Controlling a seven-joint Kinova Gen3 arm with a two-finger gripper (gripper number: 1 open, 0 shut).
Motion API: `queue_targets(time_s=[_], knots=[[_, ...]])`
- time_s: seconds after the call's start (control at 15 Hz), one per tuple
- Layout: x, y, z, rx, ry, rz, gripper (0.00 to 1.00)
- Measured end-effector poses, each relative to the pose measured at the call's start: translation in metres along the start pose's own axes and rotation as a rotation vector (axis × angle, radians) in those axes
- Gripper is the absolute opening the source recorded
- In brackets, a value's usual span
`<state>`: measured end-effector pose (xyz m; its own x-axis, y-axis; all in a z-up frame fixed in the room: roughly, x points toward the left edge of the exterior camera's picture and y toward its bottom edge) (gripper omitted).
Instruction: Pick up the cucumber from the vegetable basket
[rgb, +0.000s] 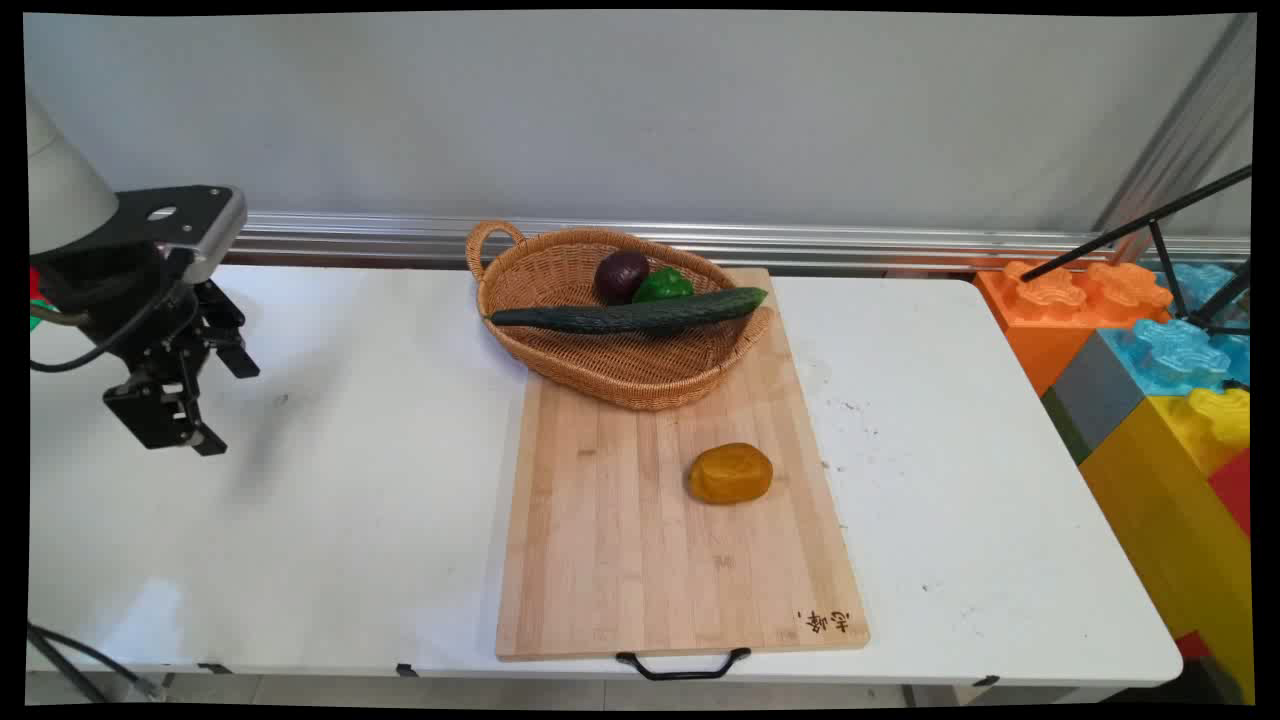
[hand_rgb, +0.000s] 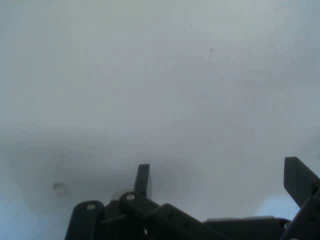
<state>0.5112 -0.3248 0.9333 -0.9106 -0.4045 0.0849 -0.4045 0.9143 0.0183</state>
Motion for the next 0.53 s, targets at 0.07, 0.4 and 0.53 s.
queue_targets(time_s=[0.07,0.4,0.53], knots=[[-0.001,-0.001,0.002,0.001,0.016,0.002,1.00],[0.021,-0.013,0.003,0.055,0.118,-0.001,1.00],[0.040,-0.022,0.000,0.098,0.162,-0.013,1.00]])
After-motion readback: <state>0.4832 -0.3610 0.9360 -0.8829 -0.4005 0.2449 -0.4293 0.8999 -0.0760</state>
